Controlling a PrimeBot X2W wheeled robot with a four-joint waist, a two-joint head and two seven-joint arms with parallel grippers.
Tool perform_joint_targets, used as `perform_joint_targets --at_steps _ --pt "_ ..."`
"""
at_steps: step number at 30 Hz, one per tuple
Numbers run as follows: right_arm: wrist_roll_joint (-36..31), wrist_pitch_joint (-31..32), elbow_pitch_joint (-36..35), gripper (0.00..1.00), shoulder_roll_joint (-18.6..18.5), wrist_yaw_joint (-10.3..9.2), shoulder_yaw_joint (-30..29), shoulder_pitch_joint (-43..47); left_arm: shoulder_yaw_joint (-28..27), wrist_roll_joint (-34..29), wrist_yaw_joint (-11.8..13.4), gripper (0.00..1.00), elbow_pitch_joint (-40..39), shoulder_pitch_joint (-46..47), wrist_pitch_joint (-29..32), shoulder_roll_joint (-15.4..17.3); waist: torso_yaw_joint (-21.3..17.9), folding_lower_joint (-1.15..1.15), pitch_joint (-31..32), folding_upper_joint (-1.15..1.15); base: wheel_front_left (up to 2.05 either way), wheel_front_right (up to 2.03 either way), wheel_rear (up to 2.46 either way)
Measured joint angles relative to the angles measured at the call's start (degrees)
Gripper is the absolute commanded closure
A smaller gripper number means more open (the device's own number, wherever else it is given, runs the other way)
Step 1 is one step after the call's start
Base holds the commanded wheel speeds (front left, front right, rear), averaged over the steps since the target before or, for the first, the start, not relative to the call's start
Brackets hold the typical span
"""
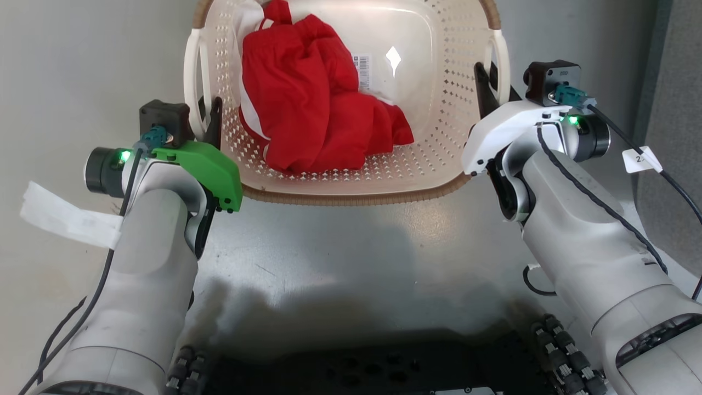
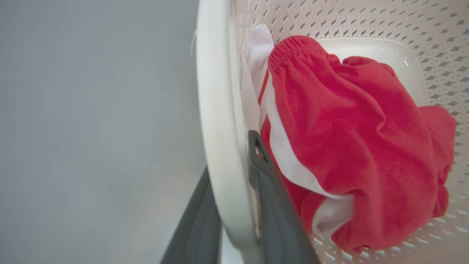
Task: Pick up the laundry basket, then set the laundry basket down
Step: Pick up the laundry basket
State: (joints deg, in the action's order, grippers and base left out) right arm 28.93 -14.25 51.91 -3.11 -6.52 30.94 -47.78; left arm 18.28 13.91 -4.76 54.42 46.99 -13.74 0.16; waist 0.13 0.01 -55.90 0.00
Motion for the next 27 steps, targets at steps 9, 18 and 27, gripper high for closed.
perform_joint_targets --at_steps 9,18,27 --pt "2.6 0.0 1.5 1.0 0.1 -0.08 1.8 0.0 0.7 2.3 0.3 1.0 2.2 0.0 -0.2 -0.1 -0.3 0.0 3.2 0.0 0.0 0.0 0.0" --pt "4.4 0.0 4.7 1.0 0.6 -0.07 3.5 0.5 2.0 4.2 0.6 1.0 4.8 -0.9 -0.5 -0.5 -0.3 -0.01 8.4 0.0 0.0 0.0 0.0" --pt "7.7 2.0 8.0 1.0 1.4 0.47 6.0 3.3 3.3 7.7 0.5 1.0 8.5 -4.5 -0.4 -1.1 0.1 -0.01 15.1 0.0 0.0 0.0 0.0"
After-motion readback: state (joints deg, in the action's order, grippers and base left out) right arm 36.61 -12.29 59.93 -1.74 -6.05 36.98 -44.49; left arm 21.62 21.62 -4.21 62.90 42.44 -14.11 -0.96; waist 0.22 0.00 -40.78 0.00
